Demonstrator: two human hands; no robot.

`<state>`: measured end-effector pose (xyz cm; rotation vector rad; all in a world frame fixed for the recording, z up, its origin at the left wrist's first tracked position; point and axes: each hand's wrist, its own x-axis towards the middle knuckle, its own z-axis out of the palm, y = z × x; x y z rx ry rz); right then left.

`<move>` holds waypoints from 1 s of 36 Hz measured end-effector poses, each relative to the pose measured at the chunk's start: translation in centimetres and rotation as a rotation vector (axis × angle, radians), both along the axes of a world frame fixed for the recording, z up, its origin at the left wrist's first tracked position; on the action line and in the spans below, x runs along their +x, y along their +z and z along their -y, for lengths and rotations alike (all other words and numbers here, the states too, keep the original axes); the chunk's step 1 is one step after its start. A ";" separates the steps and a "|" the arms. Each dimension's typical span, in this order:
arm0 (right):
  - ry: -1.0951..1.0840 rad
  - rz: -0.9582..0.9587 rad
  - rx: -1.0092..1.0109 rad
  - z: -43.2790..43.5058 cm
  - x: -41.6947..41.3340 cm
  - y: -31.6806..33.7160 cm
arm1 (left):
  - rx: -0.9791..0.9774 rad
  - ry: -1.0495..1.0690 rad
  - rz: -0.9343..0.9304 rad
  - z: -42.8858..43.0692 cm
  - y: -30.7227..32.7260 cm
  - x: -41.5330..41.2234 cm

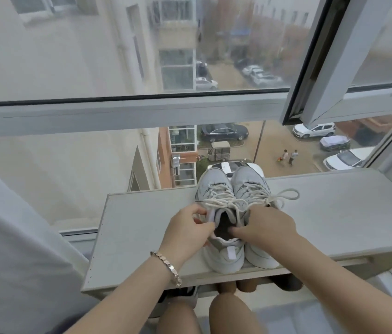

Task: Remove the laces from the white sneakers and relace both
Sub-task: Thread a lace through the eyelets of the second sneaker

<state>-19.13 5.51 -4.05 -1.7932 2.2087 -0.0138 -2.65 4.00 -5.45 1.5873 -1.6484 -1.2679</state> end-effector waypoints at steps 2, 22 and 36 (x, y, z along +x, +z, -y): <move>-0.033 0.001 -0.026 0.5 -1.2 -0.5 | -0.014 -0.052 0.039 0.9 -0.1 -0.6; -0.112 -0.062 -0.185 -1.7 -9.4 -0.2 | -0.230 -0.380 0.317 2.0 3.1 -8.2; -0.202 -0.149 -0.266 -23.4 -17.8 2.1 | -0.055 -0.599 0.485 -11.9 -1.5 -13.8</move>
